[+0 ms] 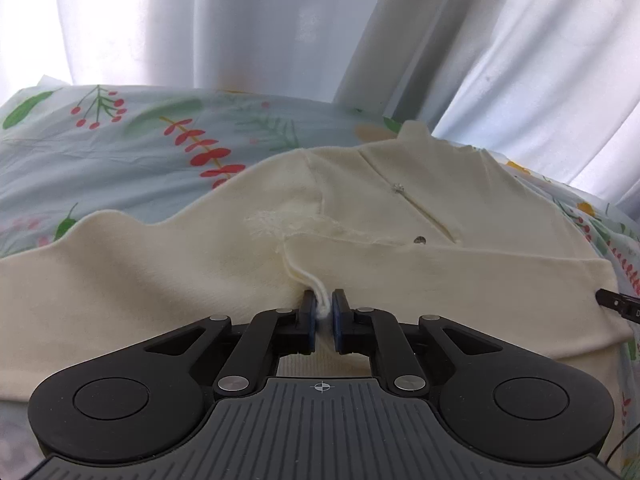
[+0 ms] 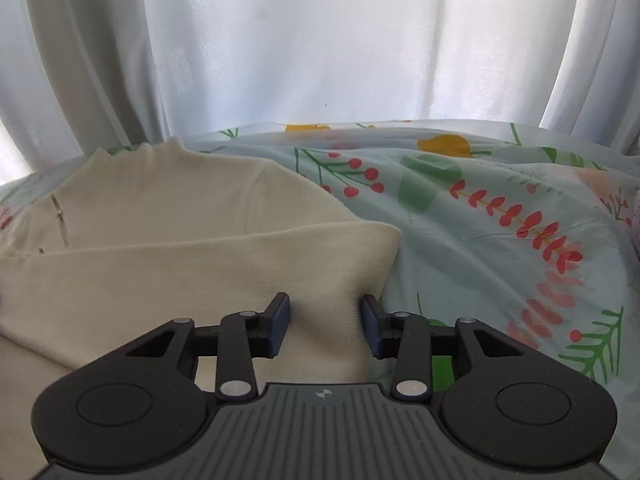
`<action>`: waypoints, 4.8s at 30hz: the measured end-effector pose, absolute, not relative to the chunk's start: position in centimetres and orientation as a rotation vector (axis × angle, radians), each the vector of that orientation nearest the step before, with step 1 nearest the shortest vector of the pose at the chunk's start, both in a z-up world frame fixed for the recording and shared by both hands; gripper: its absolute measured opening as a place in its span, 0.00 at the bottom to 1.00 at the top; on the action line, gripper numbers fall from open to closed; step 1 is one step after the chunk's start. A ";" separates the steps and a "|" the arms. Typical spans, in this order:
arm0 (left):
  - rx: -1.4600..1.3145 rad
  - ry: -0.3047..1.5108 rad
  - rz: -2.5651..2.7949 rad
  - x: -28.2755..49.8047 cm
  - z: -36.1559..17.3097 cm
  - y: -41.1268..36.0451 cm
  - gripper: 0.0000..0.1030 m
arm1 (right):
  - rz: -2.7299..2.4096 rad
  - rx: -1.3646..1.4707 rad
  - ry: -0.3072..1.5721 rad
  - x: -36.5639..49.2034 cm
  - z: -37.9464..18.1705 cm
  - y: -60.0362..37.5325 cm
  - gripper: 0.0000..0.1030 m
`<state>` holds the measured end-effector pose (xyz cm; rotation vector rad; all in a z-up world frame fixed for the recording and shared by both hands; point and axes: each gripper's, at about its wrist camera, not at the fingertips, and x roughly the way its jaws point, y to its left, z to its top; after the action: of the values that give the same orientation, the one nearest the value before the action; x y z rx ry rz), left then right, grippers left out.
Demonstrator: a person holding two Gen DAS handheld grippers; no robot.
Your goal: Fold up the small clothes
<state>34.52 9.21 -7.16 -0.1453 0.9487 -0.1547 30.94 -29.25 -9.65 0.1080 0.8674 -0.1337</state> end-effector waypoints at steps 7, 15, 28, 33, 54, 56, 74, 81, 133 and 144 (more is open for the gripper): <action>-0.124 0.913 -0.141 35.1 -7.2 8.4 0.09 | -0.163 -0.040 0.810 32.1 -10.1 -28.1 0.08; -0.094 0.944 -0.130 34.1 -7.3 9.0 0.14 | -0.208 -0.061 0.806 32.1 -9.6 -27.4 0.14; -0.077 0.933 -0.131 34.1 -7.9 5.1 0.33 | -0.012 -0.048 0.763 30.8 -10.2 -22.0 0.22; -0.071 0.910 -0.100 34.9 -8.0 4.9 0.33 | -0.046 -0.130 0.739 31.7 -10.6 -21.4 0.22; -0.401 0.877 -0.105 30.8 -7.2 11.9 0.79 | -0.057 -0.068 0.790 28.3 -9.4 -21.0 0.25; -0.569 0.856 -0.051 28.9 -7.0 15.7 0.83 | -0.046 0.002 0.787 27.6 -8.7 -21.1 0.26; -1.232 0.516 0.511 18.0 -9.8 40.0 0.52 | 0.025 0.137 0.812 23.3 -7.5 -19.5 0.29; -1.317 0.402 0.556 17.5 -10.9 43.1 0.40 | 0.045 0.121 0.813 23.4 -7.4 -18.8 0.30; -0.249 0.873 -0.066 26.0 -5.6 11.7 0.51 | 0.353 0.278 0.863 33.5 -10.7 -16.5 0.16; -0.282 0.882 -0.004 27.1 -5.8 13.1 0.49 | 0.112 0.369 0.668 29.9 -6.1 -23.2 0.06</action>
<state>27.10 13.06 -5.81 -0.2824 0.8822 -0.0039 29.92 -23.18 -6.09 0.3692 0.6684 0.1120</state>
